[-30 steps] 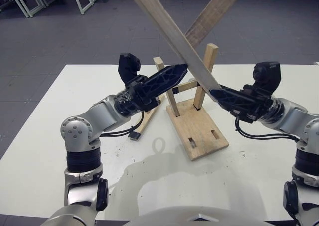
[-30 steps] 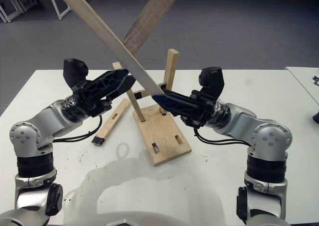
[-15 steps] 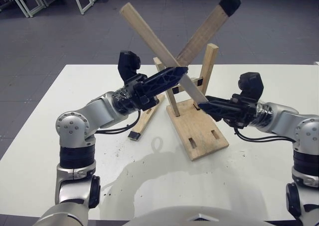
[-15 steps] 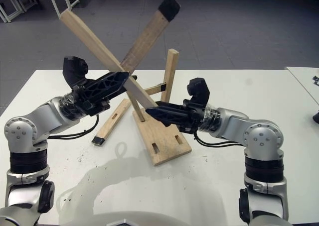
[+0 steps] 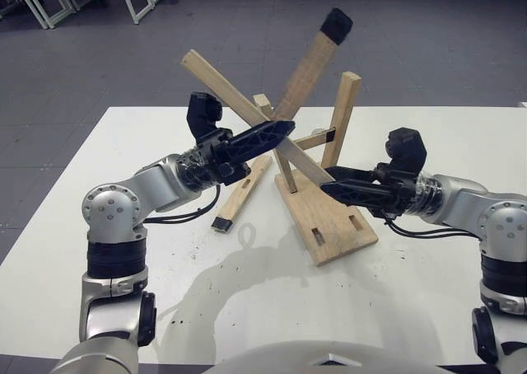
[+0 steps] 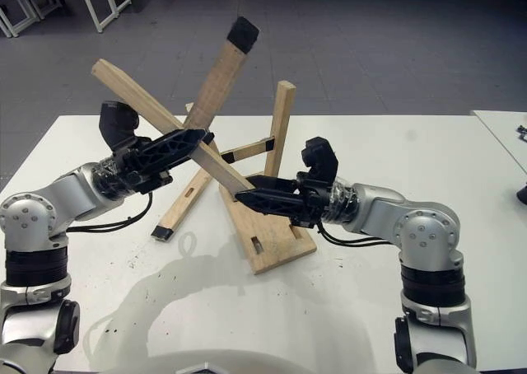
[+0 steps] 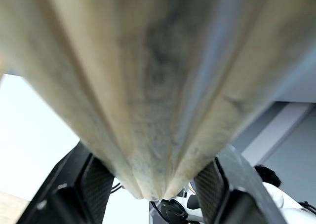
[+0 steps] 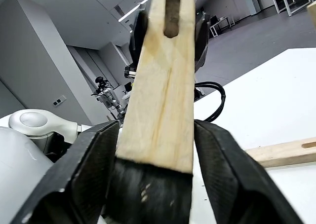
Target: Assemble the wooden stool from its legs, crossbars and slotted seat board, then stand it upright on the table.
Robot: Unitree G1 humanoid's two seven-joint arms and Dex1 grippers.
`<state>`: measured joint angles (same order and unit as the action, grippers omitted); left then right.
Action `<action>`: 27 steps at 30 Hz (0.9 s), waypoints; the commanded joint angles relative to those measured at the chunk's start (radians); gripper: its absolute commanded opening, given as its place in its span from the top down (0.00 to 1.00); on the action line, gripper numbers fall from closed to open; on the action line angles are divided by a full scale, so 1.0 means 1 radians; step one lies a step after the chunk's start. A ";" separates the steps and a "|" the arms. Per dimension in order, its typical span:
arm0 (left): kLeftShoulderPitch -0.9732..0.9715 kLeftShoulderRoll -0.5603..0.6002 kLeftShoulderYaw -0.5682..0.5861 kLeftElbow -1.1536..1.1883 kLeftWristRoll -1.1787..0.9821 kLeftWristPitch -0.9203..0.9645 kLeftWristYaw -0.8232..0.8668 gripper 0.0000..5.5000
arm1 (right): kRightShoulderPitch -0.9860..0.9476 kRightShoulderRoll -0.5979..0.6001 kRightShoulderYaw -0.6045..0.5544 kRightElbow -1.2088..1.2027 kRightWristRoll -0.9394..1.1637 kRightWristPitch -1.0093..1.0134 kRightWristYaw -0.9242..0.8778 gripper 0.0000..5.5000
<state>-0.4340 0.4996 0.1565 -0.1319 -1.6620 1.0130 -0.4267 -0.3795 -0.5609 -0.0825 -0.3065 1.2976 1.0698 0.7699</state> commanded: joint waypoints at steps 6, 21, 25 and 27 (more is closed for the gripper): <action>0.037 0.054 -0.062 -0.058 0.416 -0.138 -0.142 0.63 | 0.142 -0.238 0.074 0.161 -0.488 -0.257 0.134 0.42; 0.175 -0.010 -0.383 -0.040 0.927 -0.290 -0.344 0.63 | 0.048 -0.043 0.334 0.573 -1.098 -0.594 -0.039 0.42; 0.146 0.005 -0.418 0.023 1.048 -0.318 -0.331 0.63 | 0.070 -0.032 0.359 0.521 -1.109 -0.588 0.016 0.42; 0.126 0.017 -0.431 0.057 1.101 -0.327 -0.318 0.63 | 0.102 -0.038 0.377 0.470 -1.107 -0.583 0.050 0.42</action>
<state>-0.3056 0.4725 -0.2443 -0.1428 -0.6917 0.6622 -0.8007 -0.3217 -0.6154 0.2490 0.2198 0.1819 0.4713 0.7514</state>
